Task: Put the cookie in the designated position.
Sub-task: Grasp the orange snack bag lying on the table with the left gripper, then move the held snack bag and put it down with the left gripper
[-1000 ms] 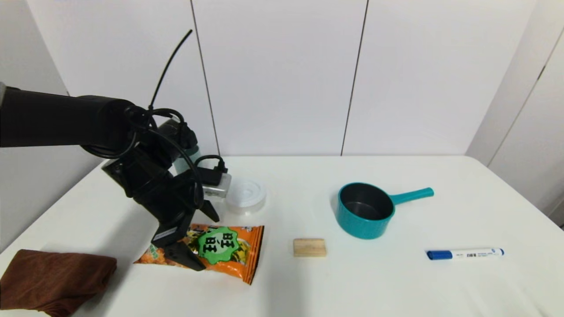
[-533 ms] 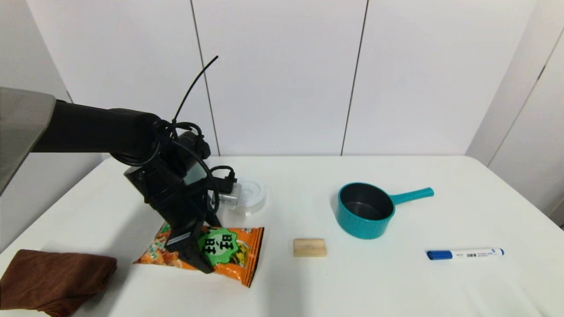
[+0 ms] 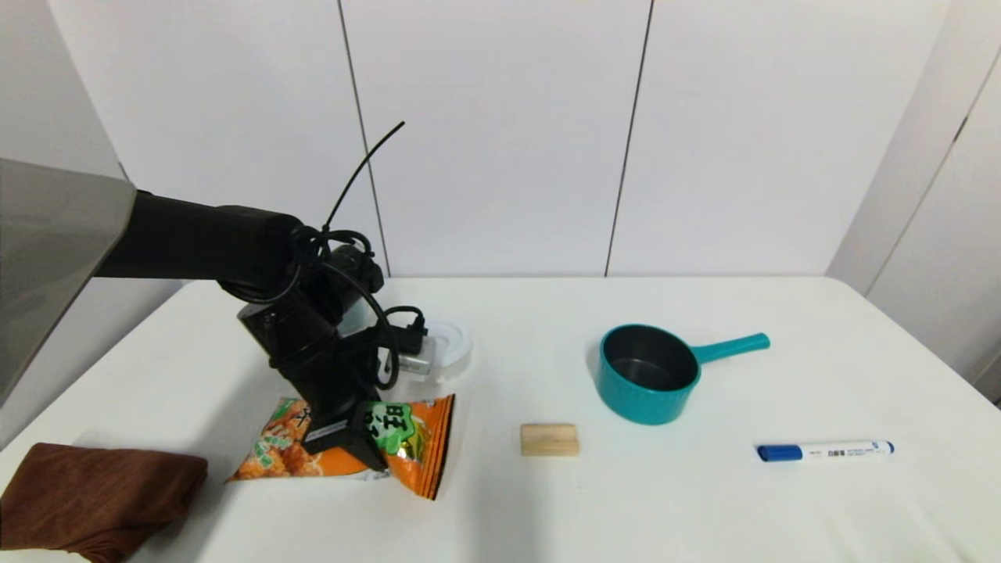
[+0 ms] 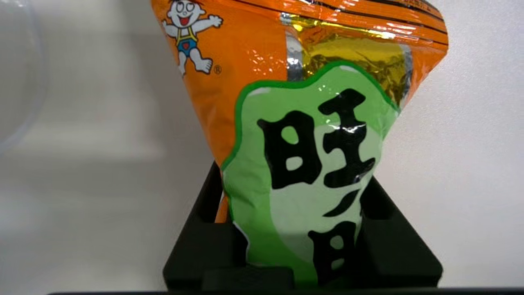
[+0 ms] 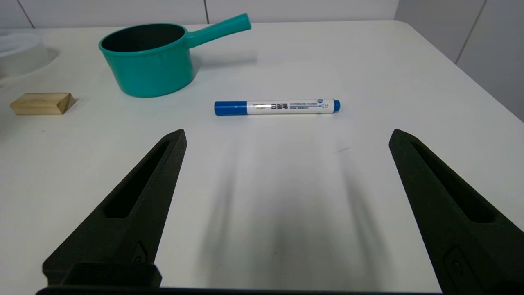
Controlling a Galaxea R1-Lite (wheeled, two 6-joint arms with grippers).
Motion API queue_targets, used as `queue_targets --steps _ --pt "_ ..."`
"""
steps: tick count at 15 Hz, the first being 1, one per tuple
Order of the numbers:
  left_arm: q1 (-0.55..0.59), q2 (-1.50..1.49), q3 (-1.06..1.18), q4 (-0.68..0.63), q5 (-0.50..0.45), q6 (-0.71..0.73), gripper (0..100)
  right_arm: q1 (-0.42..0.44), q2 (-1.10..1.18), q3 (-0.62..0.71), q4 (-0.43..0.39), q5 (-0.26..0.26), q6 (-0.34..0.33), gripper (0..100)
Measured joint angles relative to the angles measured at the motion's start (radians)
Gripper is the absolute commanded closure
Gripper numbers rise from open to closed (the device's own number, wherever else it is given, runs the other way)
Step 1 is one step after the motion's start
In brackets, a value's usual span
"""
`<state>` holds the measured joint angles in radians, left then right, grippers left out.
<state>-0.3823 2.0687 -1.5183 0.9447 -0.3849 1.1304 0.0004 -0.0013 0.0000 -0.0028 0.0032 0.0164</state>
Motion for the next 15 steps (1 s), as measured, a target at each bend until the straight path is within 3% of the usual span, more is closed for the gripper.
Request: queue_targets --steps 7,12,15 --pt "0.001 -0.039 -0.075 -0.002 -0.023 -0.071 100 0.000 0.000 0.000 0.000 0.000 0.000 0" --pt "0.003 -0.075 -0.256 -0.014 -0.068 -0.234 100 0.000 0.000 0.000 0.000 -0.001 0.000 0" --pt "-0.010 -0.055 -0.418 -0.106 -0.071 -0.375 100 0.000 0.000 0.000 0.000 0.000 0.000 0"
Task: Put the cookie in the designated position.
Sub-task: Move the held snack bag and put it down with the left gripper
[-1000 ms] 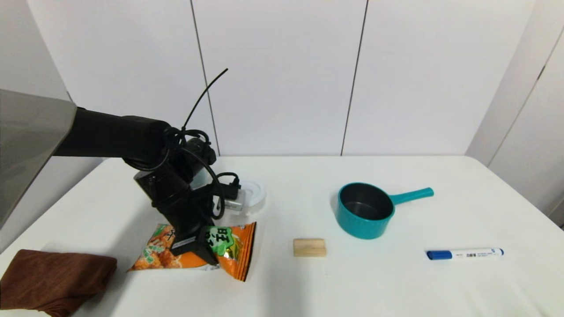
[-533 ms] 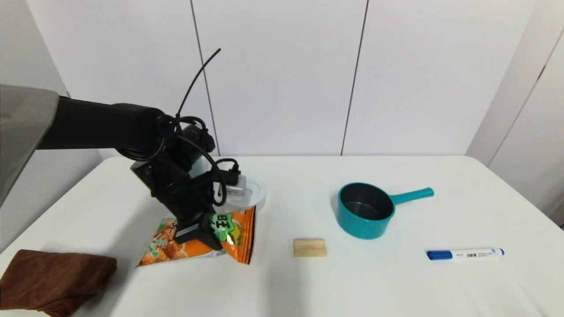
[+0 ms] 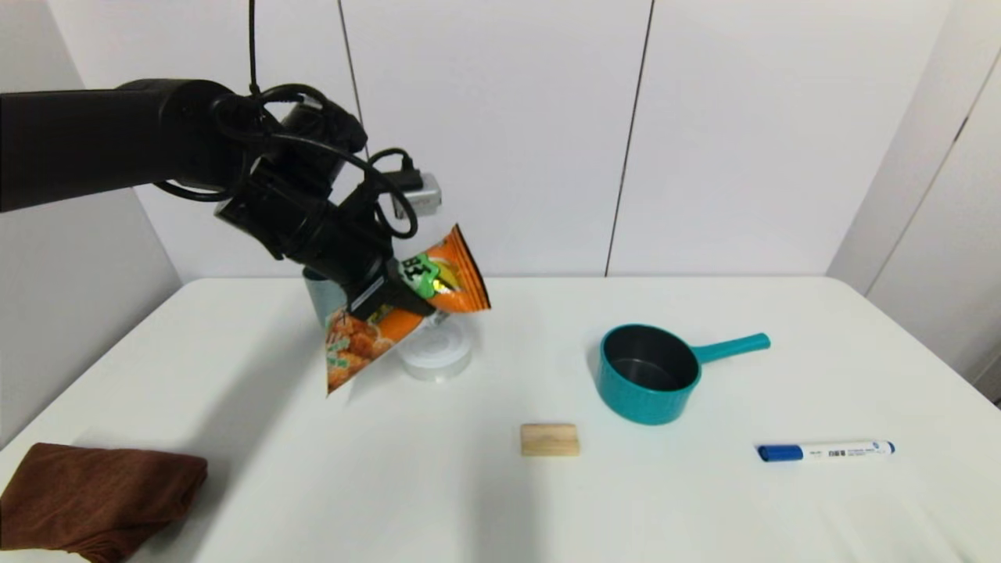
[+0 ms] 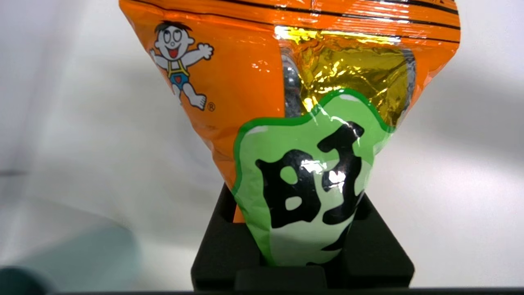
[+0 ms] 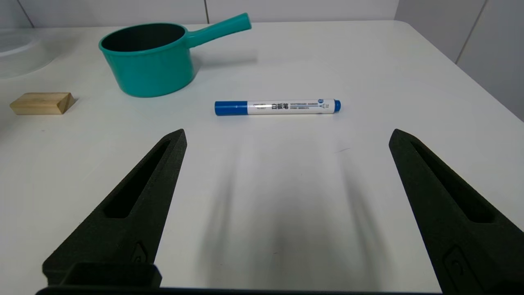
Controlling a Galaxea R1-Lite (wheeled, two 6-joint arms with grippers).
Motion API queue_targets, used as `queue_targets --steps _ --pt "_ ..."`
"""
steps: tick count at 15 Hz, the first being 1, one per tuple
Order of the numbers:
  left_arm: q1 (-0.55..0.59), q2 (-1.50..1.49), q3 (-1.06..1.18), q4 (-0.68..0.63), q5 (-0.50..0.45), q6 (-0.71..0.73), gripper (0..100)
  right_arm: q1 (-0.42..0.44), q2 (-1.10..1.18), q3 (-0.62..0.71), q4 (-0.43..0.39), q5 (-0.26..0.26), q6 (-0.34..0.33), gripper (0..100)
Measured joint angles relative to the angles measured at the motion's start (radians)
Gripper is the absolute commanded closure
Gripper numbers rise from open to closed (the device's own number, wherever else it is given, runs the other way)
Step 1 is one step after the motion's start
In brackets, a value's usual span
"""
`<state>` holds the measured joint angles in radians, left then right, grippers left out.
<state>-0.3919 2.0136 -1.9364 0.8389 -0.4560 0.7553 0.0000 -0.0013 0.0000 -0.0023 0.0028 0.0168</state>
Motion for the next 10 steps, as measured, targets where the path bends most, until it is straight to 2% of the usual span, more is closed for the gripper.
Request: queue_targets --steps 6,10 --pt "-0.086 0.106 -0.049 -0.544 0.005 -0.381 100 0.000 0.000 0.000 0.000 0.000 0.000 0" --pt "-0.123 0.188 -0.050 -0.805 0.006 -0.451 100 0.000 0.000 0.000 0.000 0.000 0.000 0"
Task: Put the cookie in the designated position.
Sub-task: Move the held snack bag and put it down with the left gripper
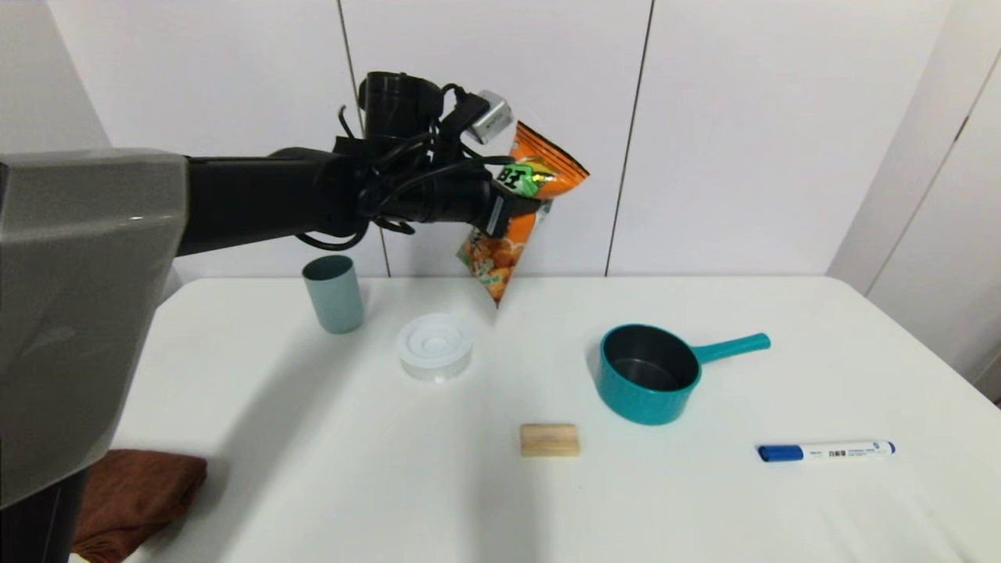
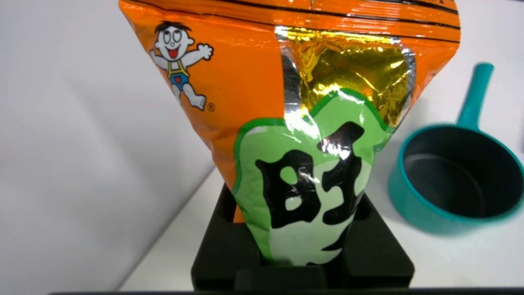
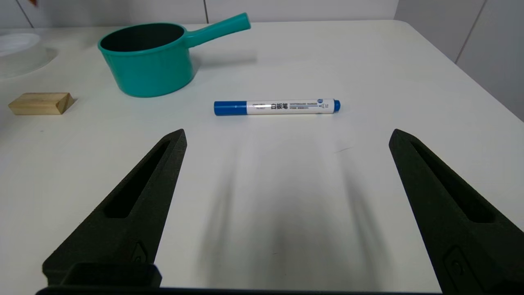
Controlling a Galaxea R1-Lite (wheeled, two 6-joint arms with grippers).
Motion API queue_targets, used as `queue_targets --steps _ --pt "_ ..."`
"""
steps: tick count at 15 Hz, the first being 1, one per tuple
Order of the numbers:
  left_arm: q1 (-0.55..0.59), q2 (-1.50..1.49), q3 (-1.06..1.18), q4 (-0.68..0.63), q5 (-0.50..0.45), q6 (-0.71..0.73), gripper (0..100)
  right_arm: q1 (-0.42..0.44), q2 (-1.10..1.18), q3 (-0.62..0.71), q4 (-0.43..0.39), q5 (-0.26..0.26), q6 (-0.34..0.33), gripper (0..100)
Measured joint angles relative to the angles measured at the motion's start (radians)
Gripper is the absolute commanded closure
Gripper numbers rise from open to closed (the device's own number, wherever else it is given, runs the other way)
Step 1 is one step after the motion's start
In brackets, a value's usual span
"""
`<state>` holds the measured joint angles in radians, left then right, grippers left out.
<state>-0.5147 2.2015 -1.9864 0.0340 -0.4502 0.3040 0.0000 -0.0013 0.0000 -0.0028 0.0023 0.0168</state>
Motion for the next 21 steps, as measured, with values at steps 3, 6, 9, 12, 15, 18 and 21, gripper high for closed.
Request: queue_targets --steps 3,6,9,12,15,18,21 --pt "-0.026 0.059 0.000 -0.126 0.000 -0.004 100 0.000 0.000 0.000 0.000 0.000 0.000 0" --pt "-0.052 0.103 0.000 -0.191 0.001 -0.017 100 0.000 0.000 0.000 0.000 0.000 0.000 0" --pt "-0.073 0.134 0.000 -0.236 0.001 -0.017 100 0.000 0.000 0.000 0.000 0.000 0.000 0" --pt "-0.095 0.160 0.000 -0.259 0.002 -0.019 100 0.000 0.000 0.000 0.000 0.000 0.000 0" --pt "-0.114 0.179 0.000 -0.275 0.003 -0.024 100 0.000 0.000 0.000 0.000 0.000 0.000 0" --pt "-0.132 0.188 0.000 -0.294 0.050 -0.026 0 0.000 0.000 0.000 0.000 0.000 0.000 0" --pt "-0.139 0.192 0.000 -0.310 0.093 -0.031 0 0.000 0.000 0.000 0.000 0.000 0.000 0"
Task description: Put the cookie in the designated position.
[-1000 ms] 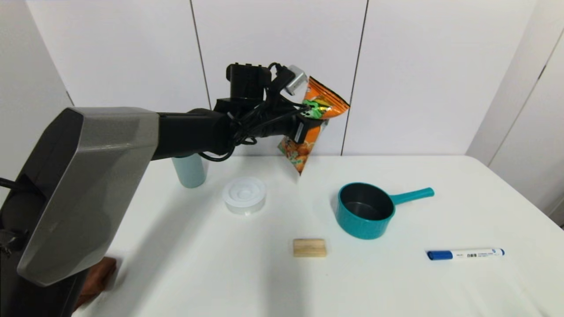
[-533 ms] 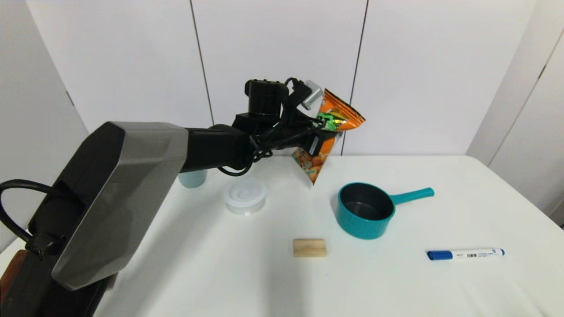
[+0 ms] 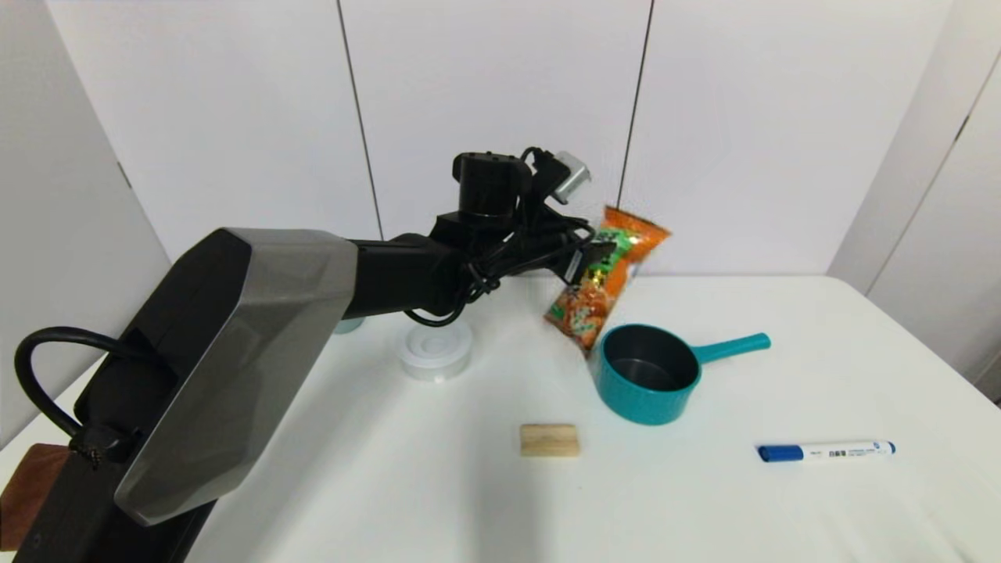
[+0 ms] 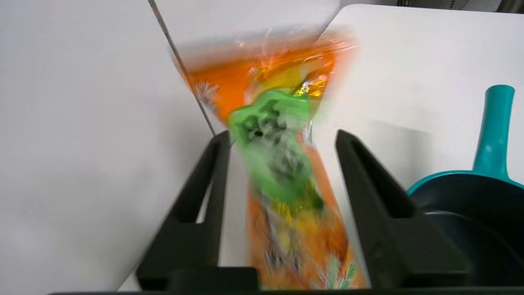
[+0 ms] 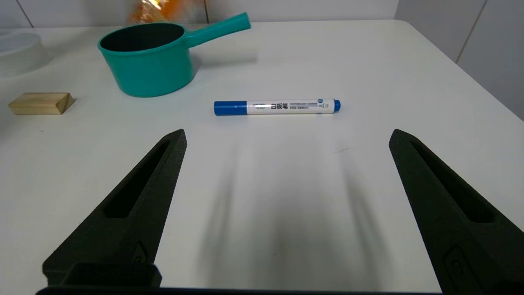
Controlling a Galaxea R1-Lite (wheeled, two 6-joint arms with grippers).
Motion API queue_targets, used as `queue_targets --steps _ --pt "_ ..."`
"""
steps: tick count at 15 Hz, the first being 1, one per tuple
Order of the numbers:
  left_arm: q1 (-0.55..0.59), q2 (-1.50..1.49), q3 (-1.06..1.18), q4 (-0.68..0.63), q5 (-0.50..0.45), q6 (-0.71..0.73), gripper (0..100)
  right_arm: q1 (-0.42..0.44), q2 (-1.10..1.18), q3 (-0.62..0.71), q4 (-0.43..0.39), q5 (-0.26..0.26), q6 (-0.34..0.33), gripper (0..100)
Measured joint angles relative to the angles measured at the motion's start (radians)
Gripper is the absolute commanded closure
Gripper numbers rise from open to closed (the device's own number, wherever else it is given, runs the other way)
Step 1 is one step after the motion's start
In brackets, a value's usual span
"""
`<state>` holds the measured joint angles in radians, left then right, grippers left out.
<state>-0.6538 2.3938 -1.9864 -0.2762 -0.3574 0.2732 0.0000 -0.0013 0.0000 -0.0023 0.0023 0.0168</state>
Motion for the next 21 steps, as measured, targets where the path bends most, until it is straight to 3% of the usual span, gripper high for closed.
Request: queue_targets --steps 7,10,13,17,21 --pt "-0.002 -0.011 0.001 0.079 -0.002 0.010 0 0.000 0.000 0.000 0.000 0.000 0.000 0" --pt "-0.001 -0.081 0.016 0.264 -0.002 0.043 0 0.000 0.000 0.000 0.000 0.000 0.000 0" --pt "0.007 -0.219 0.057 0.541 0.001 0.095 0 0.000 0.000 0.000 0.000 0.000 0.000 0" --pt "0.061 -0.484 0.357 0.783 0.043 0.111 0 0.000 0.000 0.000 0.000 0.000 0.000 0" --pt "0.190 -0.816 0.800 0.703 0.081 0.109 0 0.000 0.000 0.000 0.000 0.000 0.000 0"
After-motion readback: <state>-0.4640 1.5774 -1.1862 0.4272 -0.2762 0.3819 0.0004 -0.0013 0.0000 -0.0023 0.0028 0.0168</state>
